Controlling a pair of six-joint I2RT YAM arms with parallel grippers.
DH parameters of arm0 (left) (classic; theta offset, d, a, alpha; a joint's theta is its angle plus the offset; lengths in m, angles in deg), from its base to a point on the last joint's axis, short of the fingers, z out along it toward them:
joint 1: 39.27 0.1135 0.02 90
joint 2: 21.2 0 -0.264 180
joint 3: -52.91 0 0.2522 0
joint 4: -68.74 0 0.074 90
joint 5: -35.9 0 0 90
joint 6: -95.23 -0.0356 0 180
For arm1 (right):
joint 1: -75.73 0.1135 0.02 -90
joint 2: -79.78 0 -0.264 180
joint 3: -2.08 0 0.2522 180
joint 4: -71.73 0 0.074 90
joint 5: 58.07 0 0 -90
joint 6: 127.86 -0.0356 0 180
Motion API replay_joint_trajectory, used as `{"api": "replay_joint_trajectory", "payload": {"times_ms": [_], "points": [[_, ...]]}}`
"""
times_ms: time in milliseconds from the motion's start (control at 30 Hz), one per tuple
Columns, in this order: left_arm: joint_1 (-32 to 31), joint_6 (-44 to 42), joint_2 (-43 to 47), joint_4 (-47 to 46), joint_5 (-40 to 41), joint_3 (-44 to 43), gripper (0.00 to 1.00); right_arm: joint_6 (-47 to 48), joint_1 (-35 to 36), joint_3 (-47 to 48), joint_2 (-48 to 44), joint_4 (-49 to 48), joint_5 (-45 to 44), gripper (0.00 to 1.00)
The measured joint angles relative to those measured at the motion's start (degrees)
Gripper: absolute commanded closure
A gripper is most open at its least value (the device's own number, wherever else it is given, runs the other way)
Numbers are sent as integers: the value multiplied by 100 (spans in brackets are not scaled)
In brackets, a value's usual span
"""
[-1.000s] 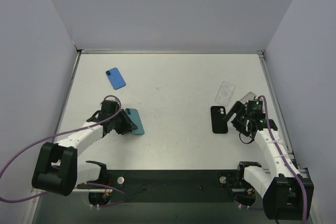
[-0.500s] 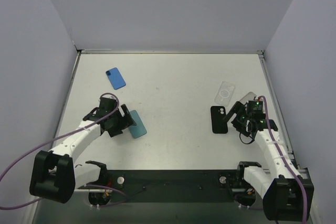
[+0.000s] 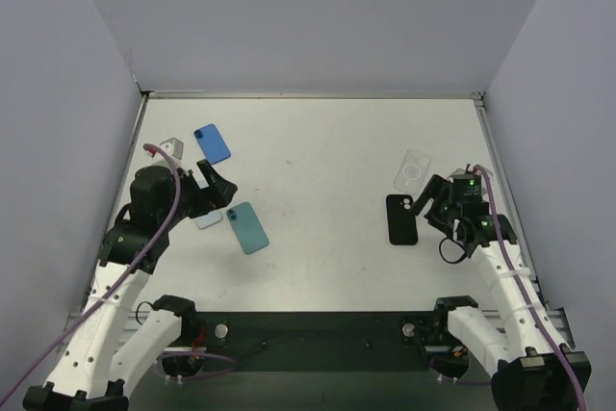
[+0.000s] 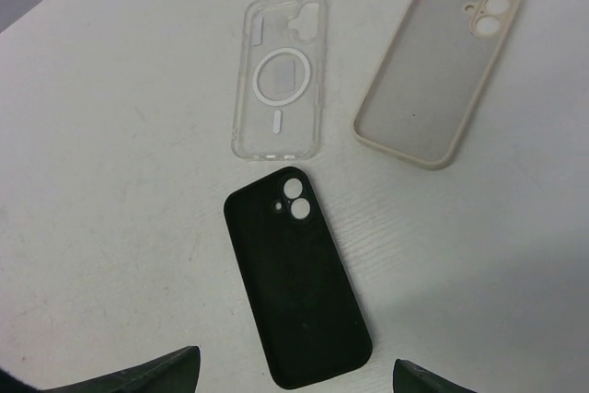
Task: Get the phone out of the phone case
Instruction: Reset both arms
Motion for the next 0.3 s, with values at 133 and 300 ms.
{"api": "replay_joint_trajectory", "payload": {"times_ms": [133,300], "points": [[0,-70,317,55,-4,-20,4,-144,133,0,-98,208,-398,24],[0,-79,634,125,125,9,2,-286,133,-4,-203,321,-719,25]]}}
